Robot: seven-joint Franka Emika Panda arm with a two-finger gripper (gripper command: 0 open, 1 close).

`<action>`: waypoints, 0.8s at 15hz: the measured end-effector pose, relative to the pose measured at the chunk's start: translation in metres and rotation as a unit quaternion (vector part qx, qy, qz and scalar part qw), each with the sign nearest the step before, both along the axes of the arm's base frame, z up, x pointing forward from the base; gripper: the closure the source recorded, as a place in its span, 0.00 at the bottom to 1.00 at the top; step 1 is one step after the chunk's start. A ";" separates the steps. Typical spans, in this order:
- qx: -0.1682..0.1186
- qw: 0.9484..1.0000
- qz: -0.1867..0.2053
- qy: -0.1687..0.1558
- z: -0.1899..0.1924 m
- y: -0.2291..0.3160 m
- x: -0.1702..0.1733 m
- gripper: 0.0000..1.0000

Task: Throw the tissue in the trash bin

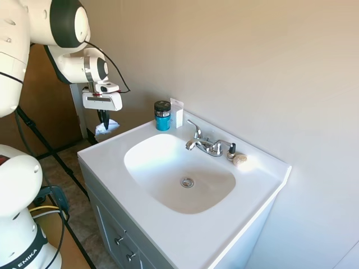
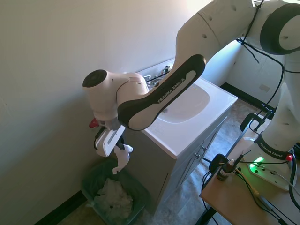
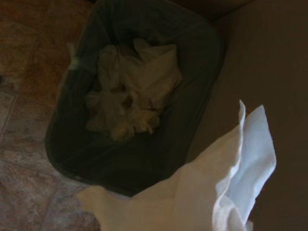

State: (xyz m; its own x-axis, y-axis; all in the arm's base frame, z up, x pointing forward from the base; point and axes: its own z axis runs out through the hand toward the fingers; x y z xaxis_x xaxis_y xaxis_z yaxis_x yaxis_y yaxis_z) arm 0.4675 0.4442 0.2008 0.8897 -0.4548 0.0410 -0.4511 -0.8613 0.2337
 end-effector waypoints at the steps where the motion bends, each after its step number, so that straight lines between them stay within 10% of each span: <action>1: 0.000 1.000 -0.003 0.000 0.000 -0.001 0.002 0.00; 12: -0.006 1.000 -0.010 0.001 0.001 -0.008 0.008 0.00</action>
State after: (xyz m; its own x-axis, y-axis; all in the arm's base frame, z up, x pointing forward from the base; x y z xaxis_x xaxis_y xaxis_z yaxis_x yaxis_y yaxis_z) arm 0.4760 0.4366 0.2021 0.8803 -0.4723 0.0441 -0.4678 -0.8491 0.2452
